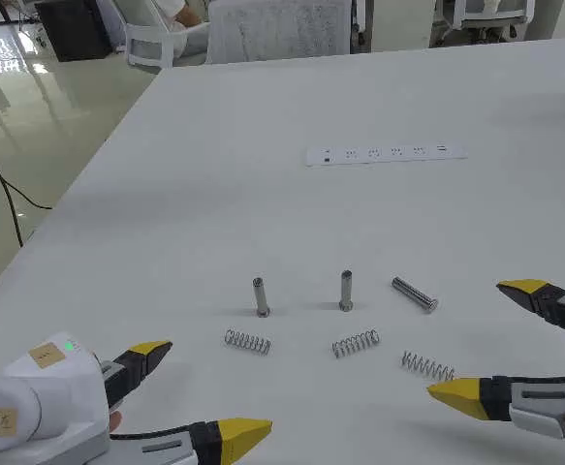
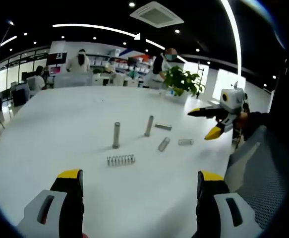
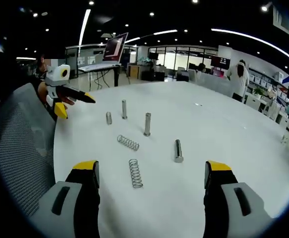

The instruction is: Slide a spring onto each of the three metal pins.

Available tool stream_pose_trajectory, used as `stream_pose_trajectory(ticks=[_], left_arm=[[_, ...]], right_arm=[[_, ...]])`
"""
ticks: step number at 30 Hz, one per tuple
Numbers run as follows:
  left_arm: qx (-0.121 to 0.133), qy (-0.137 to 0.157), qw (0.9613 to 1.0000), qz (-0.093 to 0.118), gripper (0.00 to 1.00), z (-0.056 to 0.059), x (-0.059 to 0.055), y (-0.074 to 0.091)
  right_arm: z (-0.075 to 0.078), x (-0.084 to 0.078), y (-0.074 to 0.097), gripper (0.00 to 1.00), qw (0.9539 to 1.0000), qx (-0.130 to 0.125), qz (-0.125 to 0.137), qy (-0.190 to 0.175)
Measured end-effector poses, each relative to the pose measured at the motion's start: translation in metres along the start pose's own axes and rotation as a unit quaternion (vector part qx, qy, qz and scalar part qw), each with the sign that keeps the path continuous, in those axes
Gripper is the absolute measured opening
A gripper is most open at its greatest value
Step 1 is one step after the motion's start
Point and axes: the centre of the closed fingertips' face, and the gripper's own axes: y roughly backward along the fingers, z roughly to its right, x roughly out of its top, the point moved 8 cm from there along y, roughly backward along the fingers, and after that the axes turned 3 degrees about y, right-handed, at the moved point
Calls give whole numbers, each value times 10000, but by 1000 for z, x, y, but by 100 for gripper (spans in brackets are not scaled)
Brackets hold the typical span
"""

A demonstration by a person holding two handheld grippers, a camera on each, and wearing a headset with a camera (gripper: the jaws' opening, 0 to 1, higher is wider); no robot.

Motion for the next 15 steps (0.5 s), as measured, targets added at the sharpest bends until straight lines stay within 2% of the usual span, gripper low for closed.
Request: stream_pose_trajectory(ticks=[15], left_arm=[[7, 9, 10000, 20, 92, 0, 0, 0]], right_arm=[[0, -1, 1, 87, 10000, -17, -6, -13]])
